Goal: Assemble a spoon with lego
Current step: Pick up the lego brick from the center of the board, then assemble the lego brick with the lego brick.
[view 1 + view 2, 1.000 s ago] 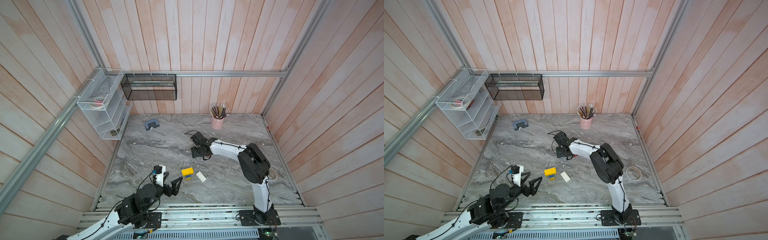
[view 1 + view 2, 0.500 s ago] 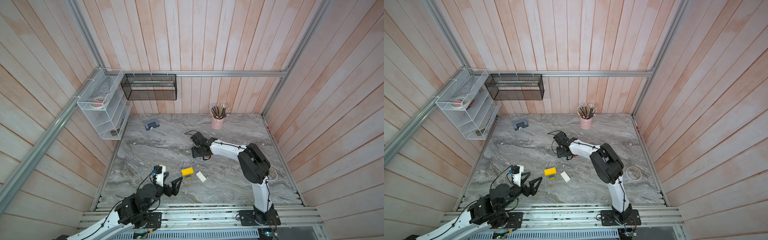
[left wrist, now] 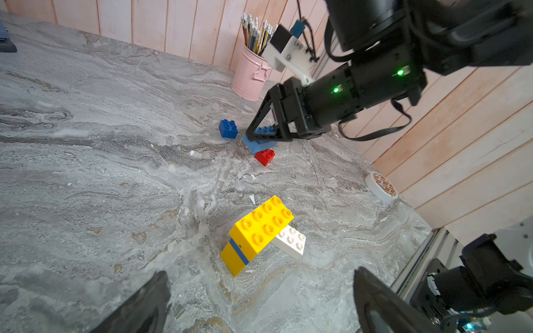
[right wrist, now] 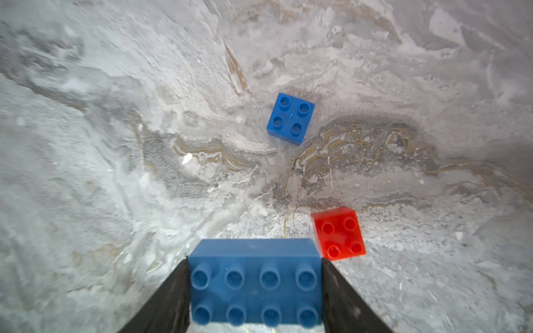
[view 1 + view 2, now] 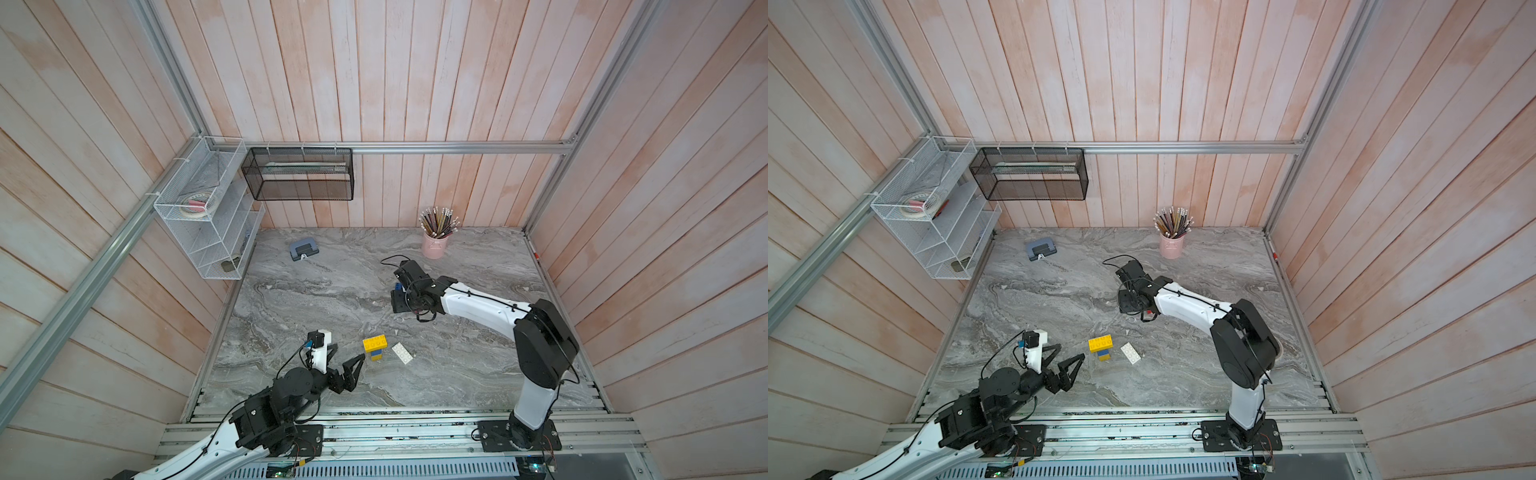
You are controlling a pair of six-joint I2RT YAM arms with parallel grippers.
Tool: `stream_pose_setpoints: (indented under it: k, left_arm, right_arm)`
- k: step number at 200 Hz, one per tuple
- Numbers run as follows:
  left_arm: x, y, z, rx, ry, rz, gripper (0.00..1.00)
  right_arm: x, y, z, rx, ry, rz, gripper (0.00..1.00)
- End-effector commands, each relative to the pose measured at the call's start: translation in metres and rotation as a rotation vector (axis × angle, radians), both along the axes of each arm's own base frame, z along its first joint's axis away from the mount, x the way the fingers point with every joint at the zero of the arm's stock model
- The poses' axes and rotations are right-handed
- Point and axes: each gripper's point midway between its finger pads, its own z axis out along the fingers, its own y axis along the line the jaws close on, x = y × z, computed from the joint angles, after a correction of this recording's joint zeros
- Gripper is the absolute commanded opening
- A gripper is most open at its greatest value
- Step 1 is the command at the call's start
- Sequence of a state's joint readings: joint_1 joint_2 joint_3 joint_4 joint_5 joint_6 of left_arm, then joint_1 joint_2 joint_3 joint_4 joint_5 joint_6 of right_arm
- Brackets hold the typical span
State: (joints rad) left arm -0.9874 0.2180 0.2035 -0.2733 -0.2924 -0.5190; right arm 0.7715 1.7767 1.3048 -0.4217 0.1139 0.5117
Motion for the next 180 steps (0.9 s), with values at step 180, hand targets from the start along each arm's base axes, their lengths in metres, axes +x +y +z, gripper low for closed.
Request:
stream_pose_setpoints:
  k: [180]
  left_arm:
    - [-0.004, 0.005, 0.008, -0.043, -0.036, -0.005, 1.0]
  right_arm:
    - [-0.136, 0.087, 0.044, 0.276, 0.154, 0.305, 0.5]
